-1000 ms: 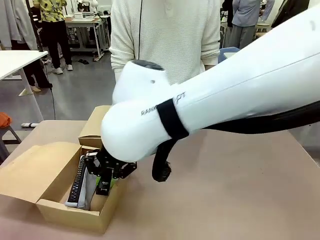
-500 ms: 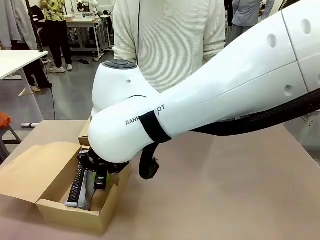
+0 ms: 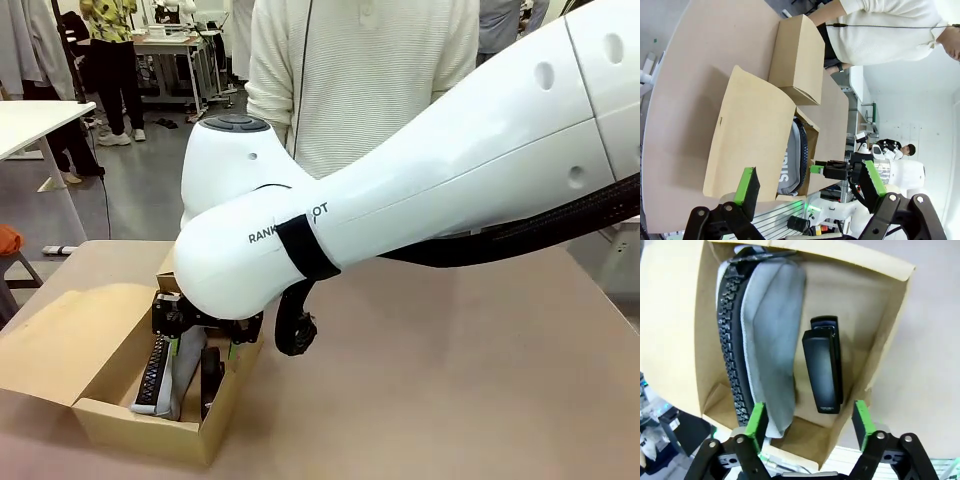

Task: Place items inside the box.
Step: Pick up a Pencil pouch or Stapler and place it inside the Mailer Box closest to the robot.

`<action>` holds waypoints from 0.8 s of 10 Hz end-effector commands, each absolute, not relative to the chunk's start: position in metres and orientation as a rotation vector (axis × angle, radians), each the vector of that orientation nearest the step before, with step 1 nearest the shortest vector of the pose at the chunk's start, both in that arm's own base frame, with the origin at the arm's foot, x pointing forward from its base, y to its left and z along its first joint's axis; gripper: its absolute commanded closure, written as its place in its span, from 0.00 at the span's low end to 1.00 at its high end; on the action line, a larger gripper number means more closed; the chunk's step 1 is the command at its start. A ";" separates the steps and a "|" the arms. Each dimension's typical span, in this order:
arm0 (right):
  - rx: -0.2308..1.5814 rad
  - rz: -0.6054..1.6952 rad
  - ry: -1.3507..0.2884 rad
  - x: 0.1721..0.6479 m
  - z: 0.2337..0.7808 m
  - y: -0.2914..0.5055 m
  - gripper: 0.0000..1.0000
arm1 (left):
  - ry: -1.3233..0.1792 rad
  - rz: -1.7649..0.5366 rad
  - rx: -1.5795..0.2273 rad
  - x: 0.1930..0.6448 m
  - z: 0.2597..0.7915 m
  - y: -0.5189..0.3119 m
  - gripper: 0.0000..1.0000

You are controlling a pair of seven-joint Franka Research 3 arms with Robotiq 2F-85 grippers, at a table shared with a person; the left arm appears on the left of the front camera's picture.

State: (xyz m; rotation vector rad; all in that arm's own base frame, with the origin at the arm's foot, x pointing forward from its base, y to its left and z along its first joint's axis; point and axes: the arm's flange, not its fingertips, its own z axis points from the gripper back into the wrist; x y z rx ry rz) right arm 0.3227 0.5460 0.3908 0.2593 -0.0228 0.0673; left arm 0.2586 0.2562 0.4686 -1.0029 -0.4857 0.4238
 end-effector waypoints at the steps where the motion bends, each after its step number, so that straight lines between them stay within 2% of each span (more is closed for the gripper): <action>1: 0.273 0.037 -0.038 0.322 0.400 0.539 0.00 | -0.496 0.407 -1.012 0.258 0.469 0.256 0.00; 4: 0.323 0.103 0.024 0.327 0.427 0.491 0.00 | -0.496 0.407 -1.012 0.258 0.469 0.256 0.00; 6: 0.416 0.063 0.142 0.344 0.466 0.399 0.00 | -0.496 0.407 -1.012 0.258 0.469 0.256 0.00; 8: 0.566 -0.008 0.261 0.334 0.489 0.301 0.00 | -0.496 0.407 -1.012 0.258 0.469 0.256 0.00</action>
